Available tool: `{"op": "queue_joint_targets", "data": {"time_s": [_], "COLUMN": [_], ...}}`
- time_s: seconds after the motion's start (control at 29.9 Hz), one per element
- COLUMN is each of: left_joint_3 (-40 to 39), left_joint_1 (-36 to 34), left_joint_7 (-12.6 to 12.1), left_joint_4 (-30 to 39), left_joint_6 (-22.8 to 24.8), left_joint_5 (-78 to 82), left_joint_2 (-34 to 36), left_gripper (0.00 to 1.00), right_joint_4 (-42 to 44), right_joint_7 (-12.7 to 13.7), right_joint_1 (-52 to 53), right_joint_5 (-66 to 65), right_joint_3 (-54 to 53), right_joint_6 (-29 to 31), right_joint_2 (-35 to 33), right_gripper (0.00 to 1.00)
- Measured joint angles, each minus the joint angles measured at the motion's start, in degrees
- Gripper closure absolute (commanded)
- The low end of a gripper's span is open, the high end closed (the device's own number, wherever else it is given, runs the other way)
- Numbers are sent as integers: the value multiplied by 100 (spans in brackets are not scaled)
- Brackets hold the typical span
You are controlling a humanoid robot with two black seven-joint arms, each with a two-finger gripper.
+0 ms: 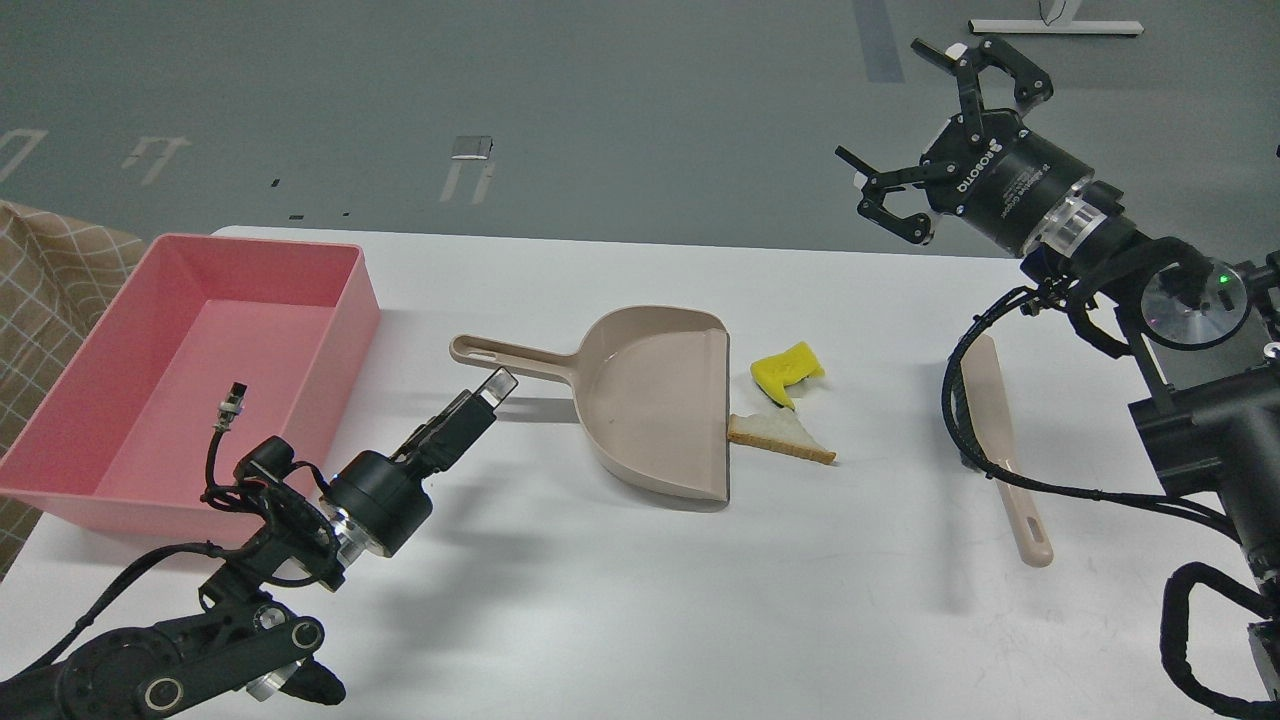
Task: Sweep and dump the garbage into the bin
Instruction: 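Lower the left gripper to the beige dustpan handle and grasp it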
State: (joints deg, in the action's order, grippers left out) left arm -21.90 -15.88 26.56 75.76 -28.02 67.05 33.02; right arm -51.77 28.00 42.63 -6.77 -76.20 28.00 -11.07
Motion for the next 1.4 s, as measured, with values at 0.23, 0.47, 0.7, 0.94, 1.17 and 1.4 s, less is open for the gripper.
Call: {"op": "queue_joint_targets", "data": {"time_s": [0.23, 0.47, 0.7, 0.94, 1.17, 1.4], "left_joint_3": [-8, -15, -43, -40, -21, -35], "left_joint_1": [-130, -324, -545, -744, -966, -1036], "left_joint_7": [22, 17, 17, 14, -1, -1], "left_joint_4": [-566, -1134, -1624, -1977, -2619, -2741], "left_joint_6": [0, 0, 2, 2, 2, 2], "left_joint_5": [-4, -33, -59, -116, -150, -174], "left_joint_2": [-355, -648, -925, -1189, -1577, -1671], "left_gripper": [2, 2, 2, 3, 14, 50], "right_joint_4": [-6, -18, -18, -18, -18, -18], "right_joint_7": [0, 0, 0, 0, 0, 0], "right_joint_1": [-24, -44, -49, -53, -53, -53], "right_joint_5": [0, 0, 0, 0, 0, 0], "right_joint_3": [0, -14, -18, -18, -18, -18], "right_joint_6": [0, 0, 0, 0, 0, 0], "right_joint_2": [-9, -9, -1, 0, 0, -8], "right_gripper": [1, 1, 1, 1, 1, 1]}}
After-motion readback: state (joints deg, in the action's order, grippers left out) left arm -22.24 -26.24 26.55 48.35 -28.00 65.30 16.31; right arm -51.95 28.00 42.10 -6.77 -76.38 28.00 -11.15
